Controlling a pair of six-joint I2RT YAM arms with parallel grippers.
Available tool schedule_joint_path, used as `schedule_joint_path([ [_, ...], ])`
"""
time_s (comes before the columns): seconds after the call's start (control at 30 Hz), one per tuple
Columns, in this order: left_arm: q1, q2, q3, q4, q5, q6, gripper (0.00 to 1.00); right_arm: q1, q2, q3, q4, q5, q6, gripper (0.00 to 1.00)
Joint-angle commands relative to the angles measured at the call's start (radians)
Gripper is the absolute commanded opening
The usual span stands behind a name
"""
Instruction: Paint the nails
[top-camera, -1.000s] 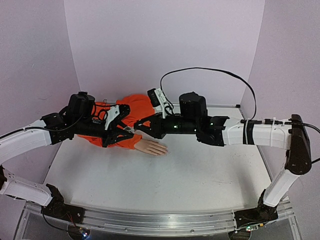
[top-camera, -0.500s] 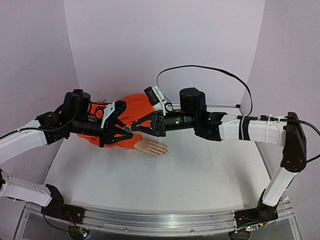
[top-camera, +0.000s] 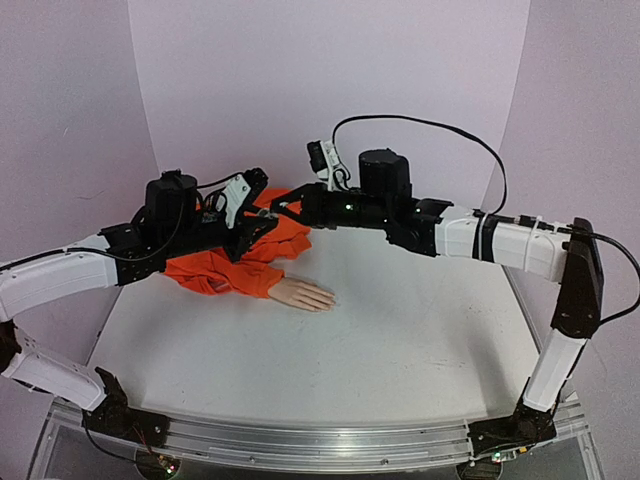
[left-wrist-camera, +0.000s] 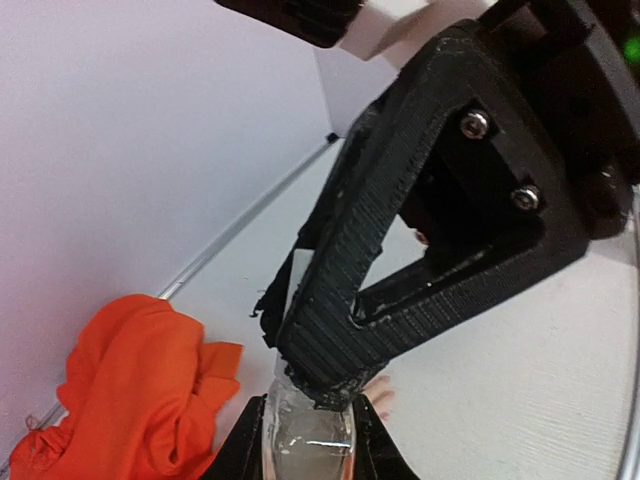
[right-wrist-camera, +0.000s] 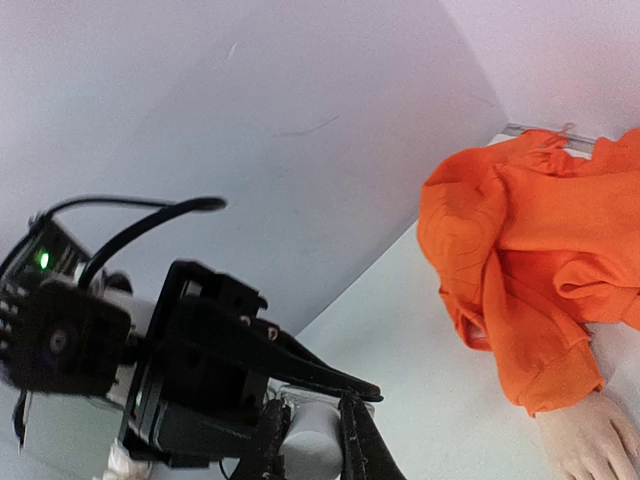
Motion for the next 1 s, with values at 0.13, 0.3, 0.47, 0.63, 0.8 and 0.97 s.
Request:
schedule_joint_path([
  [0.13,-0.032,0.051,-0.022,0.409,-0.028,0.075,0.0,0.114,0.026,0.093,-0.099,0.145,0.162,0.08],
  [0.3,-0.032,0.001,-0.126,0.389,-0.087,-0.03,0.0,0.089,-0.001,0.084,-0.099,0.112,0.124,0.23],
  [0.47,-0.032,-0.045,-0.211,0.379,-0.104,-0.122,0.0,0.033,-0.023,0.055,-0.095,0.046,0.084,0.49],
  [0.63,-0.029,-0.059,-0.233,0.34,-0.116,-0.187,0.0,0.007,-0.111,-0.011,-0.094,0.045,0.002,0.81],
  [0.8,0.005,-0.08,-0.209,0.295,0.063,-0.336,0.0,-0.087,-0.167,-0.088,-0.095,-0.072,-0.061,0.97],
  [0.97,0.085,-0.053,-0.147,0.294,0.497,-0.521,0.0,-0.113,-0.159,-0.091,-0.094,-0.323,-0.281,0.97],
])
